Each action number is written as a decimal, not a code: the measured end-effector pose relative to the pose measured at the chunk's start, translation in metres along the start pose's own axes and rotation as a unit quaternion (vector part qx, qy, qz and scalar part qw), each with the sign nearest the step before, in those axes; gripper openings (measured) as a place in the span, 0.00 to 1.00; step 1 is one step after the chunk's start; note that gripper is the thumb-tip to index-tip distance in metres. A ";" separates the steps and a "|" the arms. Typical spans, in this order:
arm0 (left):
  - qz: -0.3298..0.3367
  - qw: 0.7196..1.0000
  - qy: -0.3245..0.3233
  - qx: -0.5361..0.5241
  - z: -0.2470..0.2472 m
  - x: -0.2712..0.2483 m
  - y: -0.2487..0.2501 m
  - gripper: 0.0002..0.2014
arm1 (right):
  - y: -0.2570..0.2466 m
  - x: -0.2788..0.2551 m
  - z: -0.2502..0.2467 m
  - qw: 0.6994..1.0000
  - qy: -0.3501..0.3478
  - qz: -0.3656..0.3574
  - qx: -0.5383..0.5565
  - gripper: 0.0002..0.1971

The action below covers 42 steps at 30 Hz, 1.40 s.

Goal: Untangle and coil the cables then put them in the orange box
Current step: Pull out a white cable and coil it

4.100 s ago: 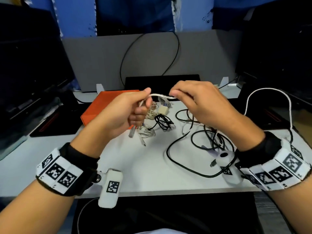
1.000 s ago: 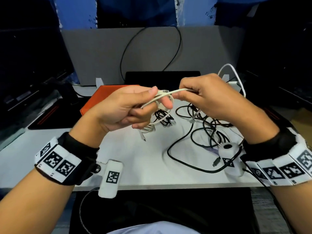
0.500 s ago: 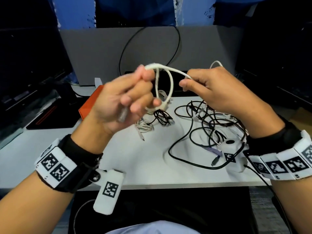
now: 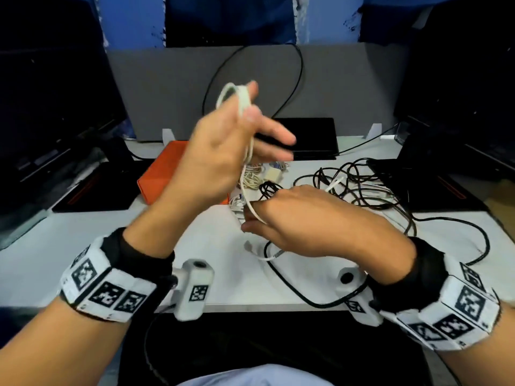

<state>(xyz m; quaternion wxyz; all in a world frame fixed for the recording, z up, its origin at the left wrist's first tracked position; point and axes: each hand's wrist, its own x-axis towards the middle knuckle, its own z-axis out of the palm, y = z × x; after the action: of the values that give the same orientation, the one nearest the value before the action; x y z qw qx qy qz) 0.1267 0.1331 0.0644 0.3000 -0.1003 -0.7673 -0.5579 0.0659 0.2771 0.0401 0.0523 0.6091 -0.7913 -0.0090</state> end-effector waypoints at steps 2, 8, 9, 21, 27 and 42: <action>0.011 0.975 -0.082 0.204 -0.005 -0.001 -0.006 0.20 | 0.004 -0.006 -0.009 1.000 0.008 0.015 0.008 0.16; -0.081 0.915 -0.319 0.232 -0.020 -0.004 0.003 0.19 | 0.043 -0.022 -0.031 0.991 0.084 0.033 0.095 0.15; -0.099 0.917 -0.338 0.187 -0.023 -0.004 0.002 0.20 | 0.049 -0.023 -0.034 0.987 0.103 0.028 0.118 0.17; -0.178 0.896 -0.217 -0.343 -0.026 0.002 -0.013 0.17 | 0.121 -0.034 -0.030 0.964 0.102 0.220 0.113 0.15; -0.188 0.915 -0.169 -0.314 -0.005 -0.002 -0.013 0.16 | 0.079 -0.021 -0.028 0.925 0.100 0.057 0.363 0.39; -0.209 0.830 -0.298 -0.422 0.002 -0.006 -0.005 0.23 | 0.039 -0.006 -0.013 0.913 0.331 0.051 0.232 0.18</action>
<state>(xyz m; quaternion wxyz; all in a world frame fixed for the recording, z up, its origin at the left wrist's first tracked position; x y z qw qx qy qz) 0.1281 0.1344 0.0568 -0.1386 -0.2154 -0.5120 -0.8199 0.0310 0.2933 0.0552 0.1688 0.5308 -0.7386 0.3798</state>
